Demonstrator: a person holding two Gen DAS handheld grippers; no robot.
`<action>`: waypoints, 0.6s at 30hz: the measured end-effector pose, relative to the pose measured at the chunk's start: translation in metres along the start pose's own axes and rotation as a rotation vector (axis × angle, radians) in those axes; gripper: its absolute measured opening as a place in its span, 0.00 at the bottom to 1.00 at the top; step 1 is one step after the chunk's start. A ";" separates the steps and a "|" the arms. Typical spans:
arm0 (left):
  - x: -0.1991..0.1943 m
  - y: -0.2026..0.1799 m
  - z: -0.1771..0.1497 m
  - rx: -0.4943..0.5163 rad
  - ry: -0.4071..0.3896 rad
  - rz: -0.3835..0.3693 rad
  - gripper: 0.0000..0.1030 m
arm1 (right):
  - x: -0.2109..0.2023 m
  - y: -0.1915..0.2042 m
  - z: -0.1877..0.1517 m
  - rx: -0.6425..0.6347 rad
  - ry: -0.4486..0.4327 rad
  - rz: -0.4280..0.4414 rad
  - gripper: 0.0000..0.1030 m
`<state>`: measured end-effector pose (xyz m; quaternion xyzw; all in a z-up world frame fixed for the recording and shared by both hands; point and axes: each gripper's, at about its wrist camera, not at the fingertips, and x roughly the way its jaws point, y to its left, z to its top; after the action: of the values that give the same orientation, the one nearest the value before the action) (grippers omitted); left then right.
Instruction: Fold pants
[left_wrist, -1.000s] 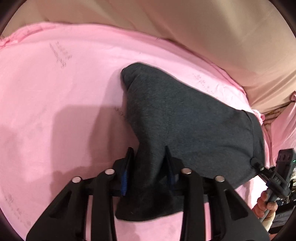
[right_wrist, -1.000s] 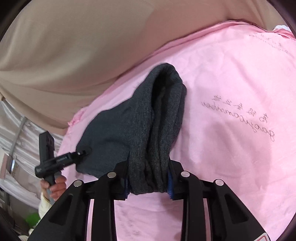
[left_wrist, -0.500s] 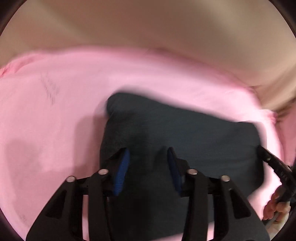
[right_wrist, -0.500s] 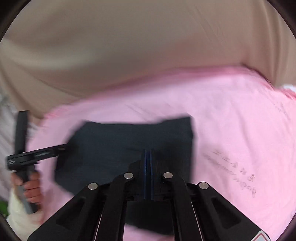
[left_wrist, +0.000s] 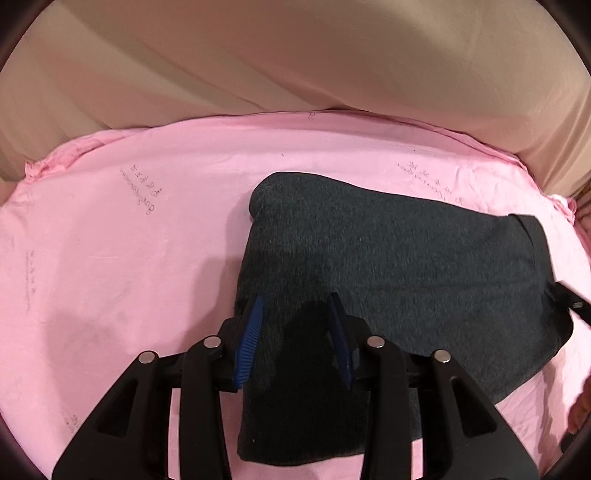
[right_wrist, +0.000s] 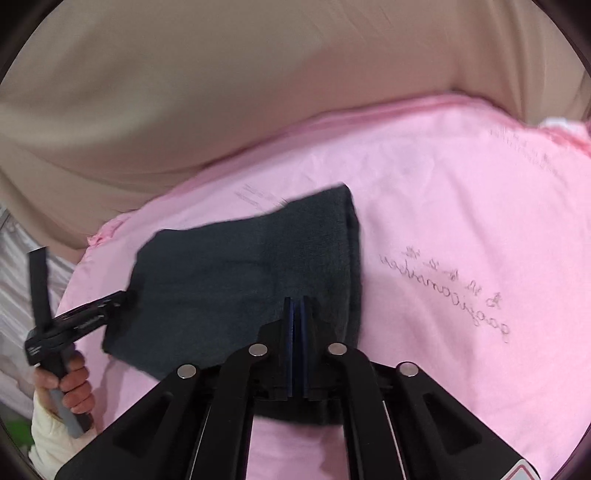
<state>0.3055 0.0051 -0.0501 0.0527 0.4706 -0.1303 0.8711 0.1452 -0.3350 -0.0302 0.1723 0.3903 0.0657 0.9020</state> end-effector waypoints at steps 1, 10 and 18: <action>-0.001 0.000 -0.001 0.003 -0.002 -0.001 0.34 | 0.007 0.010 -0.005 -0.007 0.008 0.005 0.03; -0.019 0.000 -0.014 0.004 -0.002 0.000 0.34 | 0.000 0.026 -0.025 -0.045 0.022 -0.022 0.07; -0.039 -0.005 -0.036 -0.007 -0.018 0.019 0.36 | -0.010 0.042 -0.037 -0.063 -0.023 -0.105 0.09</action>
<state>0.2542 0.0154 -0.0373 0.0529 0.4626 -0.1209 0.8767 0.1119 -0.2884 -0.0315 0.1238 0.3862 0.0286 0.9136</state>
